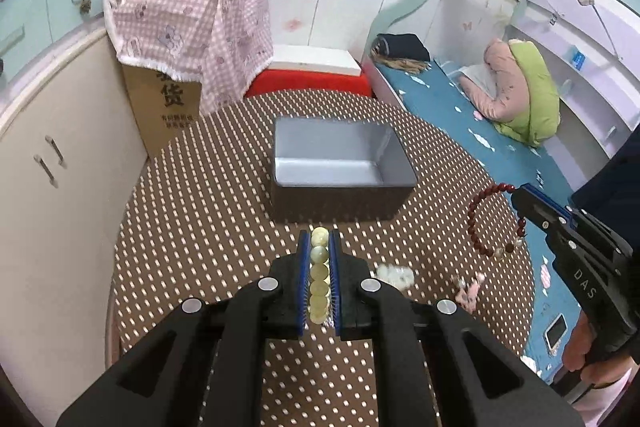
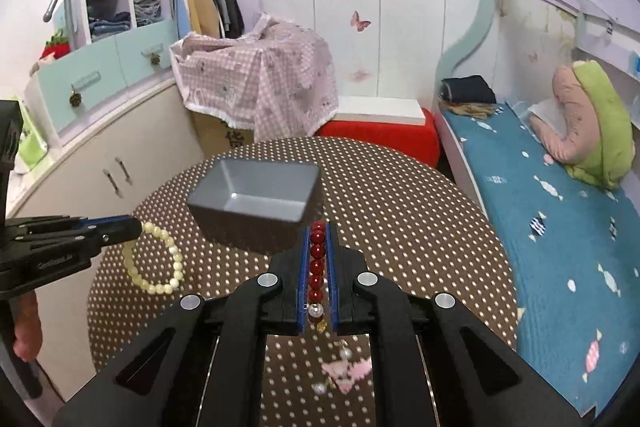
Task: Organize jewelry
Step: 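Carry both bracelets into the grey metal box and open both tools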
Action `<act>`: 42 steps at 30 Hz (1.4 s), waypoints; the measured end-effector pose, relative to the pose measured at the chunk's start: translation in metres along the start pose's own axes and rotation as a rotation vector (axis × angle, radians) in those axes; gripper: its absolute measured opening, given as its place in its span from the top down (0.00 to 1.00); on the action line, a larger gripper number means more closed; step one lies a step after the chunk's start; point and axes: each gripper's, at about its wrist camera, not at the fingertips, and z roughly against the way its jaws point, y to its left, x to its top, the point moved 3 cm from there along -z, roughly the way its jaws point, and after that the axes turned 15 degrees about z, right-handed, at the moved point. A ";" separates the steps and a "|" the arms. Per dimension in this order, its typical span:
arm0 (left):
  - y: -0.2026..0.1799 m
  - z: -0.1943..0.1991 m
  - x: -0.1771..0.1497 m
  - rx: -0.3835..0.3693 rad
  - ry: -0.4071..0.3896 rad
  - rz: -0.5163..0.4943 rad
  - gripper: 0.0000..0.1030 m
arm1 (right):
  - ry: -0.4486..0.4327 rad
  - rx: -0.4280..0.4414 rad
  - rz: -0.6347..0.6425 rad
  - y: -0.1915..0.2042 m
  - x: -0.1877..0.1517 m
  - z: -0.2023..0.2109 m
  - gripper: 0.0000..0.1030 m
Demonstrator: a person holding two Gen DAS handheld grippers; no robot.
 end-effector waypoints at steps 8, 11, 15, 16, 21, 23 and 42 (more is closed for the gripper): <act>-0.014 0.000 0.040 -0.044 -0.030 -0.022 0.92 | -0.005 0.058 -0.011 -0.002 0.040 -0.026 0.92; -0.019 -0.007 0.055 -0.046 -0.031 -0.022 0.92 | 0.008 0.085 -0.012 -0.001 0.052 -0.041 0.92; -0.022 -0.020 0.068 -0.052 -0.021 -0.016 0.92 | 0.036 0.111 -0.011 0.003 0.063 -0.065 0.92; -0.022 -0.025 0.072 -0.048 -0.017 -0.013 0.92 | 0.043 0.120 -0.012 0.004 0.065 -0.072 0.92; -0.015 -0.056 0.083 -0.028 0.025 0.020 0.92 | 0.095 0.143 -0.008 0.009 0.069 -0.108 0.92; -0.010 -0.067 0.084 -0.017 0.037 0.029 0.92 | 0.111 0.149 -0.008 0.011 0.069 -0.120 0.92; 0.009 -0.132 0.062 0.032 0.202 0.076 0.90 | 0.211 0.174 -0.031 0.011 0.033 -0.161 0.89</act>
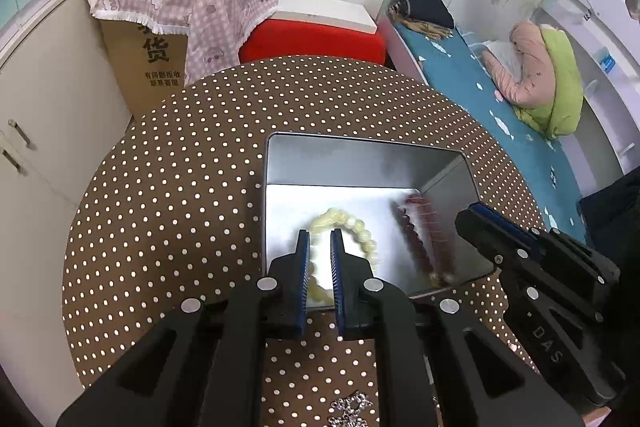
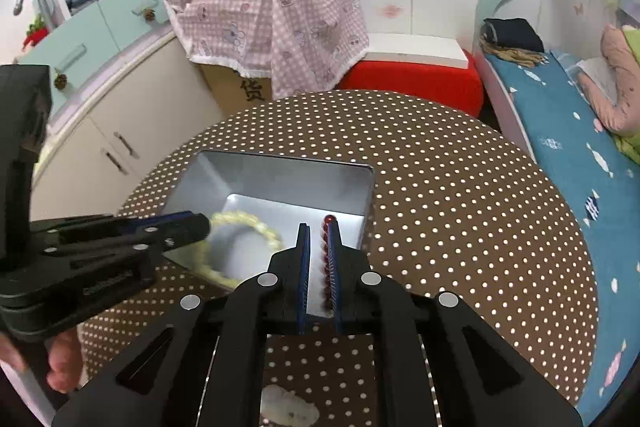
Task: Organize jewelry
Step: 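Carry both bracelets into the grey metal box and open both tools, then withdraw both open tools from the box back over the table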
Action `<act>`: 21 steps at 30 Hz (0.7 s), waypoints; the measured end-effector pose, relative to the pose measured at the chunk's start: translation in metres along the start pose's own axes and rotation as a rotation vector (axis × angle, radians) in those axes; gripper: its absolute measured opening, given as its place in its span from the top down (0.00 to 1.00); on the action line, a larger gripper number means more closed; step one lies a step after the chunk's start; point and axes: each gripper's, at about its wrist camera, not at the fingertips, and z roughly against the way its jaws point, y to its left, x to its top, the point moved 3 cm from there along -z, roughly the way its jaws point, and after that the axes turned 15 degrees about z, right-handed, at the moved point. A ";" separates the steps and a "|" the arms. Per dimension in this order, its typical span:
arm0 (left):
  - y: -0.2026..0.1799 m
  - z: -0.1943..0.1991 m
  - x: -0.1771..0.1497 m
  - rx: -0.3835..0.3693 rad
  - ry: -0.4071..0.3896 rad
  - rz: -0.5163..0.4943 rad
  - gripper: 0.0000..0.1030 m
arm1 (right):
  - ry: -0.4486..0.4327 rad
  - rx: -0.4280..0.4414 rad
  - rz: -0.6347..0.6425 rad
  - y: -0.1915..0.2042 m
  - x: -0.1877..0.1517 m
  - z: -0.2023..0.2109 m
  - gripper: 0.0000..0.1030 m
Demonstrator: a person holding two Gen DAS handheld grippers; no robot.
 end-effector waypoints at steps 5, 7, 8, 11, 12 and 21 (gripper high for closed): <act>-0.007 0.009 -0.009 -0.006 -0.003 -0.012 0.71 | 0.014 -0.004 -0.008 -0.001 0.000 0.010 0.70; -0.011 0.015 -0.013 0.023 -0.034 -0.023 0.62 | -0.010 -0.024 -0.021 -0.003 -0.001 0.018 0.36; -0.012 0.020 -0.014 0.036 -0.054 -0.029 0.60 | -0.029 -0.060 -0.022 -0.005 -0.001 0.025 0.35; -0.013 0.027 -0.018 0.019 -0.054 -0.028 0.56 | -0.045 -0.051 -0.027 -0.006 0.000 0.036 0.34; -0.013 0.030 -0.019 0.025 -0.061 -0.029 0.56 | -0.048 -0.057 -0.027 -0.007 0.000 0.039 0.34; -0.015 0.054 -0.034 0.047 -0.090 -0.037 0.54 | -0.075 -0.074 -0.032 -0.004 -0.009 0.071 0.32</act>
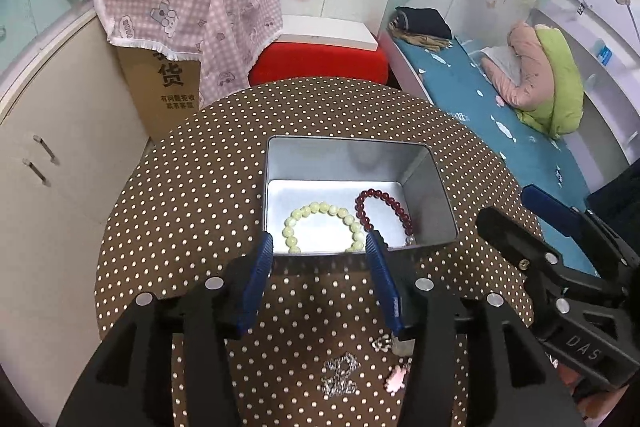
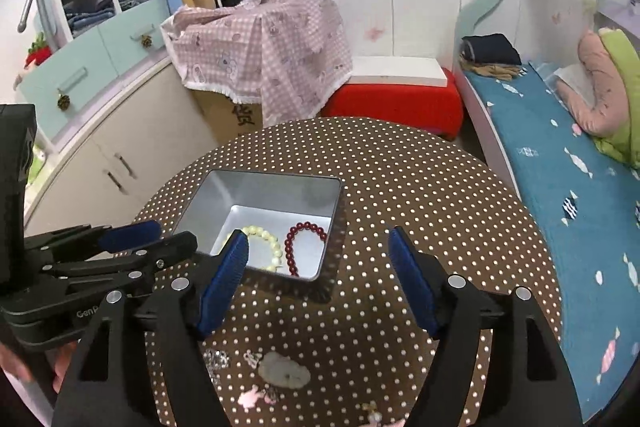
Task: Organize jewelry
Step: 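Withdraw both open tools from the box back over the table, then grasp the silver chain with the left tool while the right tool grasps the jade pendant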
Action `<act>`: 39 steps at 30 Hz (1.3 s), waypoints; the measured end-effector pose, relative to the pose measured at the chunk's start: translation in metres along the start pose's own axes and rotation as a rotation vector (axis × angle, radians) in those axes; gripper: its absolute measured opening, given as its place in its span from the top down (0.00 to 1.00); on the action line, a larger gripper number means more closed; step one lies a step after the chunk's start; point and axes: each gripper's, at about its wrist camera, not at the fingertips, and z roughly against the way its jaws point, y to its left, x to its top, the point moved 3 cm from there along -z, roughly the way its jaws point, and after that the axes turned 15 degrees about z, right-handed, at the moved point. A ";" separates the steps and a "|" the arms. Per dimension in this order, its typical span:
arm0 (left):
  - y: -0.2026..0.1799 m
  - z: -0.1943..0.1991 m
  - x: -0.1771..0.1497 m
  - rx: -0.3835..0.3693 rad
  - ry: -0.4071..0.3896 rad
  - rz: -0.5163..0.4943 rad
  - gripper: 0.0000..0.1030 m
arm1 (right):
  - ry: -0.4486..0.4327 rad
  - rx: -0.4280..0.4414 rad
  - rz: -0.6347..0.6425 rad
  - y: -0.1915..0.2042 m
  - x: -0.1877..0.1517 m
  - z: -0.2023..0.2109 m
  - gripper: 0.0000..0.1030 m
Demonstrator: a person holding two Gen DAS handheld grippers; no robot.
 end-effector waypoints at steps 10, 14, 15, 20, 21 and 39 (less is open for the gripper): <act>0.004 0.021 -0.026 0.024 -0.015 -0.008 0.48 | -0.022 -0.045 -0.013 -0.006 -0.030 0.042 0.23; 0.007 0.024 -0.037 0.031 -0.010 -0.013 0.46 | -0.024 -0.050 -0.016 -0.008 -0.048 0.055 0.23; 0.007 0.025 -0.041 0.033 -0.009 -0.013 0.45 | -0.023 -0.050 -0.019 -0.008 -0.051 0.057 0.23; 0.012 0.025 -0.062 0.050 0.002 -0.021 0.42 | -0.010 -0.084 -0.042 -0.013 -0.071 0.064 0.19; 0.013 0.025 -0.066 0.053 0.005 -0.022 0.42 | 0.000 -0.093 -0.051 -0.014 -0.077 0.065 0.18; 0.023 -0.031 -0.108 0.139 0.107 -0.037 0.39 | 0.068 -0.141 -0.162 -0.009 -0.149 0.037 0.18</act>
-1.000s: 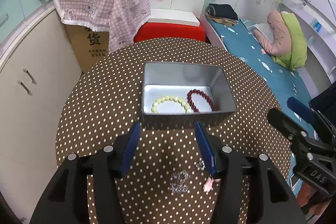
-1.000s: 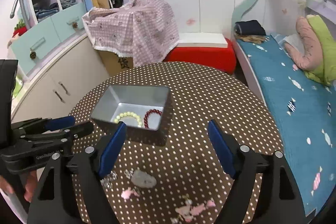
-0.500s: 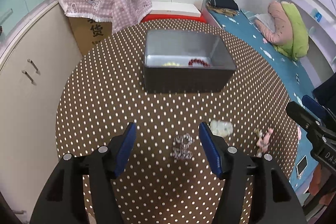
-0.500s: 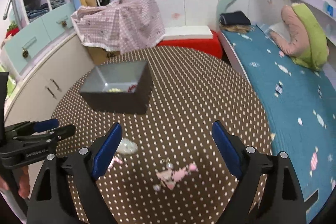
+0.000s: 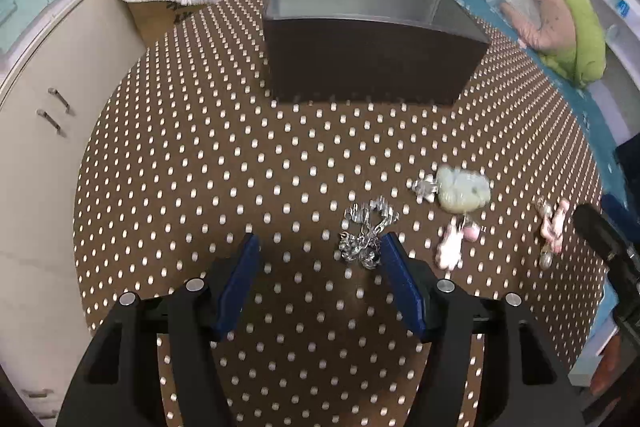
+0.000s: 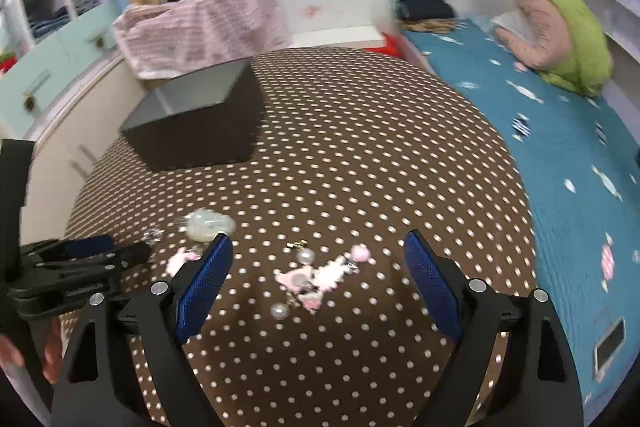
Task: Organize jewelry
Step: 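Grasp the silver chain with the left tool while the right tool grasps the jade pendant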
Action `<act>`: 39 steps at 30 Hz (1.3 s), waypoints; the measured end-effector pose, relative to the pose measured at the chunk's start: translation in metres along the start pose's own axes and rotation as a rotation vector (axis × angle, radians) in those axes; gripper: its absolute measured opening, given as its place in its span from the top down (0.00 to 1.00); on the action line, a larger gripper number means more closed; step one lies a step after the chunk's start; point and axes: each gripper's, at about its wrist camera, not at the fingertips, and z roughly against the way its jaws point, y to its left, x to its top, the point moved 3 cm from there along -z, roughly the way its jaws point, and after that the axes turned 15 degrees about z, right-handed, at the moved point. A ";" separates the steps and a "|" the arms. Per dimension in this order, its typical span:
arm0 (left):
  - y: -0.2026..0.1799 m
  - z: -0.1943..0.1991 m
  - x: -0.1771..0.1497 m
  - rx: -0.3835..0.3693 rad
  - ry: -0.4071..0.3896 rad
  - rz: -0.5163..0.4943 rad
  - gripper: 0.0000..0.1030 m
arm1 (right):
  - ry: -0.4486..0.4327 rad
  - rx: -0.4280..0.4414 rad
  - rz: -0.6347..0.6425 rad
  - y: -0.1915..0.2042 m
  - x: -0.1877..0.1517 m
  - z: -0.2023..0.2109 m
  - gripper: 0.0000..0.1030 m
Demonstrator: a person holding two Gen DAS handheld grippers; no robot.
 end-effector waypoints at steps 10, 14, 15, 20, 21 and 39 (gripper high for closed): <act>-0.020 0.003 -0.010 -0.049 -0.026 -0.108 0.77 | 0.035 0.051 0.052 0.021 -0.007 -0.018 0.18; -0.010 0.004 -0.011 -0.102 -0.009 -0.083 0.86 | 0.036 0.074 0.110 0.033 -0.002 -0.025 0.18; -0.005 0.005 -0.010 -0.128 0.004 -0.070 0.93 | 0.035 0.078 0.122 0.035 0.000 -0.026 0.18; 0.009 0.009 -0.007 -0.162 0.010 -0.028 0.93 | 0.021 0.106 0.206 0.050 0.013 -0.032 0.18; 0.010 0.011 -0.007 -0.170 0.010 -0.022 0.93 | 0.022 0.110 0.220 0.052 0.016 -0.034 0.18; 0.033 0.040 0.016 -0.212 -0.038 0.044 0.93 | 0.062 0.171 0.403 0.092 0.036 -0.065 0.67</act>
